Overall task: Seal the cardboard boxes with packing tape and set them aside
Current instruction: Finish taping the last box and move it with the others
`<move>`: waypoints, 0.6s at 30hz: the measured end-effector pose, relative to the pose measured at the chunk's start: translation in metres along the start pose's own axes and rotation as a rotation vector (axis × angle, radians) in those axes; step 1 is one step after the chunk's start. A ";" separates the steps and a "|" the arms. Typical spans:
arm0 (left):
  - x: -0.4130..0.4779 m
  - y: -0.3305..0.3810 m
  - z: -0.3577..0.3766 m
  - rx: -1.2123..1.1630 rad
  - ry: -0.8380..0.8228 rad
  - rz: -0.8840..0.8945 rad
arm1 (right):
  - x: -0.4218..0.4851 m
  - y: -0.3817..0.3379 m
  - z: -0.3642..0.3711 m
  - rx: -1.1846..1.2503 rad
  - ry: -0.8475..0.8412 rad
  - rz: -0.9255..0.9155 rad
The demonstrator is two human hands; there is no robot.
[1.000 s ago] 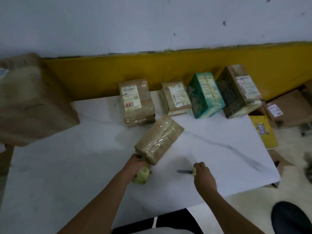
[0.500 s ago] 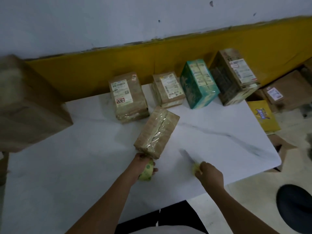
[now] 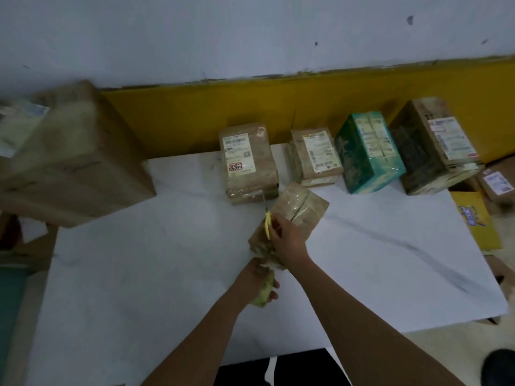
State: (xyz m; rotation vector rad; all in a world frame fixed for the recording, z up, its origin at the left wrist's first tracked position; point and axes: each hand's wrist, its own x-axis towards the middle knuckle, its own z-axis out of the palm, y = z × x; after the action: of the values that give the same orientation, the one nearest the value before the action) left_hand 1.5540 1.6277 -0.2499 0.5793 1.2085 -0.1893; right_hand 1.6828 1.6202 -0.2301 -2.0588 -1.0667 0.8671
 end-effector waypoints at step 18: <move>-0.007 -0.017 -0.034 0.372 0.042 0.377 | -0.076 -0.009 -0.069 -0.246 -0.420 0.045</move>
State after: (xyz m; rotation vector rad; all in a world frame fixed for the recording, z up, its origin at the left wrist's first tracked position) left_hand 1.5161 1.6296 -0.2568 1.1280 1.0880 -0.0807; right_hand 1.6991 1.5424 -0.1641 -2.1581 -1.4128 1.2855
